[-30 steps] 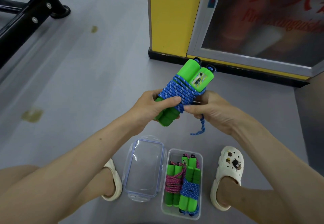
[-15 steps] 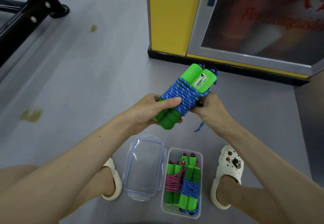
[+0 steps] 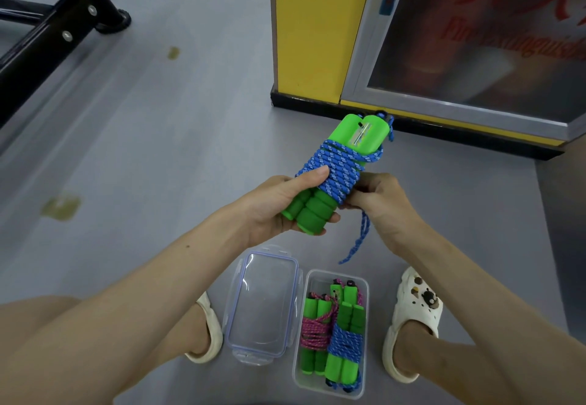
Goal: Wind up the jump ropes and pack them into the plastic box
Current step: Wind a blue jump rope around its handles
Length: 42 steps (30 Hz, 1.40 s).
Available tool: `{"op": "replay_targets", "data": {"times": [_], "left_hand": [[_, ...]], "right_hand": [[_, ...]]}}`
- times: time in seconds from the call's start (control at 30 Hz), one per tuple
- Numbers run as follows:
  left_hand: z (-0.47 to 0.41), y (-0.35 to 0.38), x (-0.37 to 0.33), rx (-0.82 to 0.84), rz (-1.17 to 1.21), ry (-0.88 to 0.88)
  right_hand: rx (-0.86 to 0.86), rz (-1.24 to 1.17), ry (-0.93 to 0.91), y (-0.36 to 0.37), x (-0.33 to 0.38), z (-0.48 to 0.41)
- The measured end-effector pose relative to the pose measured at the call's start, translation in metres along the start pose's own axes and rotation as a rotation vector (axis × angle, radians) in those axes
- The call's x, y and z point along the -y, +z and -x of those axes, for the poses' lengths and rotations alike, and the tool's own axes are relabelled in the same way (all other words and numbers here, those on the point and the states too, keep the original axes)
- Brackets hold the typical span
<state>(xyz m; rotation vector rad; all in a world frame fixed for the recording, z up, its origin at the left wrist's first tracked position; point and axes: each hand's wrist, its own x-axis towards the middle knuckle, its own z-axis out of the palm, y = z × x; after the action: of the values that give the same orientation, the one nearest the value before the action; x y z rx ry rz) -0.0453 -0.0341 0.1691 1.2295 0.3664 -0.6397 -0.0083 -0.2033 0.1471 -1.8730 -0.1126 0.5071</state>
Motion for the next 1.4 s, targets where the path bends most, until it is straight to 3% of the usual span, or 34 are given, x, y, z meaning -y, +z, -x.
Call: {"op": "replay_targets", "data": {"times": [0.13,0.53,0.97,1.2,1.4], "left_hand": [[-0.001,0.0,0.003,-0.008,-0.021,-0.013],[-0.002,0.004,0.008,0.04,0.072,-0.016],[-0.003,-0.001,0.008,-0.05,-0.136,0.067],[-0.003,-0.003,0.004,-0.089,-0.205,0.092],[-0.004,-0.003,0.003,-0.14,-0.226,0.103]], "right_hand": [[0.087,0.039,-0.027,0.0,0.005,0.005],[0.025,0.138,-0.128,0.003,0.004,0.006],[0.133,-0.078,0.181,-0.011,0.016,0.002],[0.155,0.135,0.191,-0.019,0.018,-0.002],[0.174,-0.058,0.283,-0.023,0.02,-0.003]]}}
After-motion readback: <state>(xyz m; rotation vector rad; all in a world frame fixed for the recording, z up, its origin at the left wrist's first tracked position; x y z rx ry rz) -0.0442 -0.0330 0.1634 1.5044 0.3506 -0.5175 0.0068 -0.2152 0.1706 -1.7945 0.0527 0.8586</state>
